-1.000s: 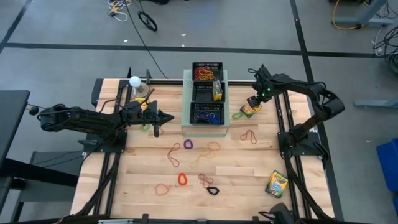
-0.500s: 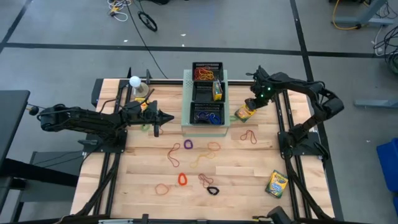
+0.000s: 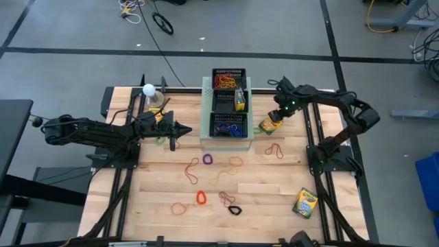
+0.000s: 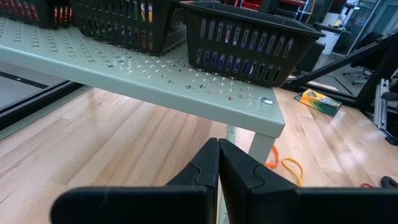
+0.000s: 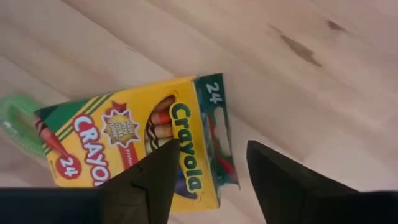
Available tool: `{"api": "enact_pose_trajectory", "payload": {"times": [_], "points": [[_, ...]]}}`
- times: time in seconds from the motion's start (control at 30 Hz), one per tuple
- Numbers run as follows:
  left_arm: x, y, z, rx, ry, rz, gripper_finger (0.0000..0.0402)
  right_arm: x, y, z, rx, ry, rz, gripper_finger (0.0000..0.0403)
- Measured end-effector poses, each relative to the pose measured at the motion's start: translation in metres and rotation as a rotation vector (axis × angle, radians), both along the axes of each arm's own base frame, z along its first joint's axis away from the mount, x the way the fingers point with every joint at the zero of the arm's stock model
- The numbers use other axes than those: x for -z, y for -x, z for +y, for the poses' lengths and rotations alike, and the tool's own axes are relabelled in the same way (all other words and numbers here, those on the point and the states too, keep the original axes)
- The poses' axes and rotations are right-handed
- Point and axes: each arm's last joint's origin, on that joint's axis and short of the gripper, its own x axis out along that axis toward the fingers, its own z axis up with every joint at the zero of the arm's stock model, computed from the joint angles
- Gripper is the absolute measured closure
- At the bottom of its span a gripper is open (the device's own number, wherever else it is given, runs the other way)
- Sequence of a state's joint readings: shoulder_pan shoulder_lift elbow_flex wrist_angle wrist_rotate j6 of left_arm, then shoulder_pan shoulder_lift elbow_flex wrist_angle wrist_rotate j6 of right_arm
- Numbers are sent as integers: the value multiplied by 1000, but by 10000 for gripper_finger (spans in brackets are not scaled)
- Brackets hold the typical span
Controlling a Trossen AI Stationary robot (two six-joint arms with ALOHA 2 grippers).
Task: Pick & Place Office Desk Supplies
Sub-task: Put the top right yellow crayon box into the middle black bin on the shelf
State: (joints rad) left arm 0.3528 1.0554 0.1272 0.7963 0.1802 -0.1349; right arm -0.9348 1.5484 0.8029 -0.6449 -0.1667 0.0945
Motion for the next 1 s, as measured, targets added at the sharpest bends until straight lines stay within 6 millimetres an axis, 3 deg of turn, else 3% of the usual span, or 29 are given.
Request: {"api": "enact_pose_trajectory", "payload": {"times": [0.17,0.4,0.67,1.0], "points": [[0,0,0,0,0,0,387,2,-2,3,-26,-53,-66,260],[0,0,0,0,0,0,387,1,-4,6,-81,-64,-92,389],[0,0,0,0,0,0,387,-21,-10,27,-133,81,3,399],[0,0,0,0,0,0,387,-57,-26,81,-199,385,144,401]]}}
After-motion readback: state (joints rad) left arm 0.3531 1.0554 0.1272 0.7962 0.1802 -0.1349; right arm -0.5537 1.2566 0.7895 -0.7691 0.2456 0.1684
